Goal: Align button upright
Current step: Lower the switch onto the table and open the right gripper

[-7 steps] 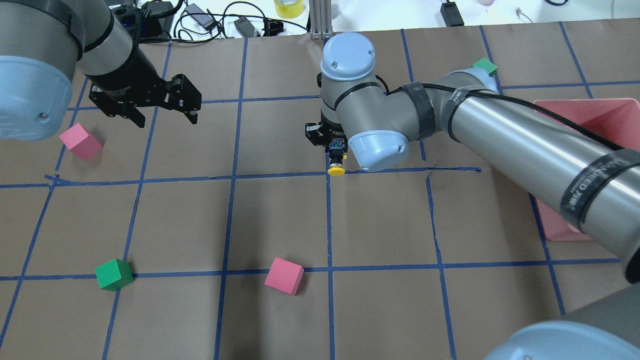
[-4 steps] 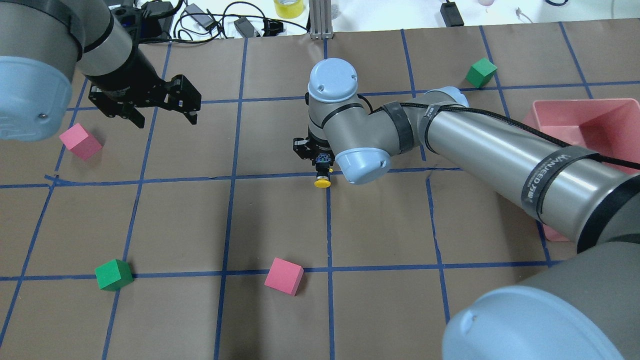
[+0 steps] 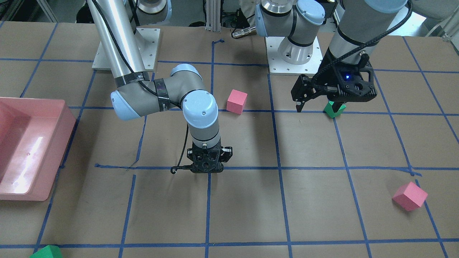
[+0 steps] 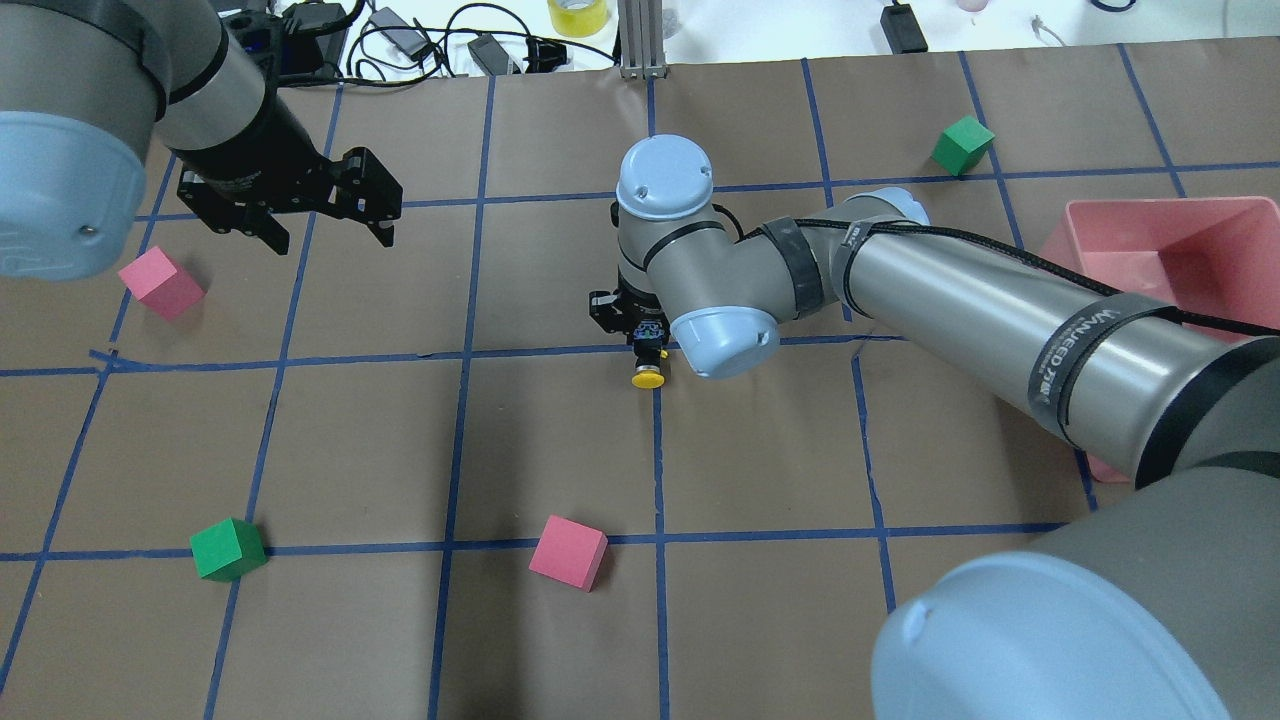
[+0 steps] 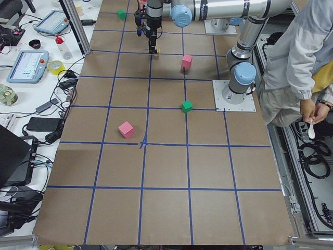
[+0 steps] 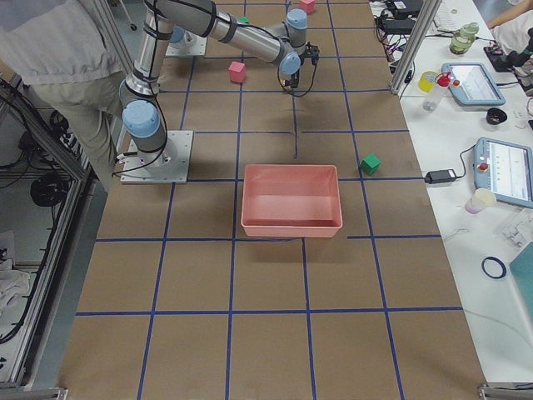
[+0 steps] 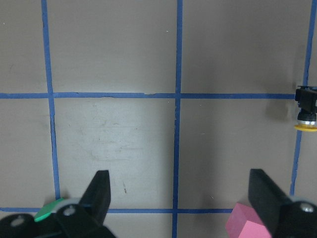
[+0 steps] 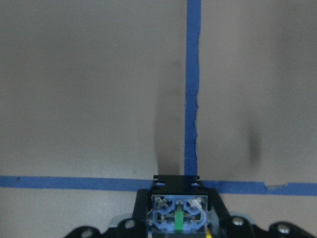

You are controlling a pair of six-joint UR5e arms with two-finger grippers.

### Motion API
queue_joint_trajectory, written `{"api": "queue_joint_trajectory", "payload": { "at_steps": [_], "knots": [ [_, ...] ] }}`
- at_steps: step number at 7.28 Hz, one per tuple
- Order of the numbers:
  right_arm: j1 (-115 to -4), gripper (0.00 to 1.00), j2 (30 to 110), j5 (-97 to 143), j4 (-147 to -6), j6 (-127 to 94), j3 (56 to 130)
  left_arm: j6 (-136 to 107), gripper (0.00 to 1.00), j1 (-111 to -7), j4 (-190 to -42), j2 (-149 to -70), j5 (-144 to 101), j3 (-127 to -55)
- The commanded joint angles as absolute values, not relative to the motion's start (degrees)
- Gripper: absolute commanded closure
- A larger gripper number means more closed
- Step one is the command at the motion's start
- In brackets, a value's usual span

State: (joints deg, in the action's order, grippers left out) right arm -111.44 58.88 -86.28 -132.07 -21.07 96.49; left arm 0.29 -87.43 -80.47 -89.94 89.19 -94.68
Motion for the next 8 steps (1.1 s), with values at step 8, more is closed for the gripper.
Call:
{"api": "queue_joint_trajectory", "payload": {
  "at_steps": [8],
  "knots": [
    [-95.66, 0.00, 82.65, -86.48, -103.51, -2.57, 94.84, 3.42, 0.00, -87.19, -81.83, -90.52, 90.00, -94.74]
  ]
}}
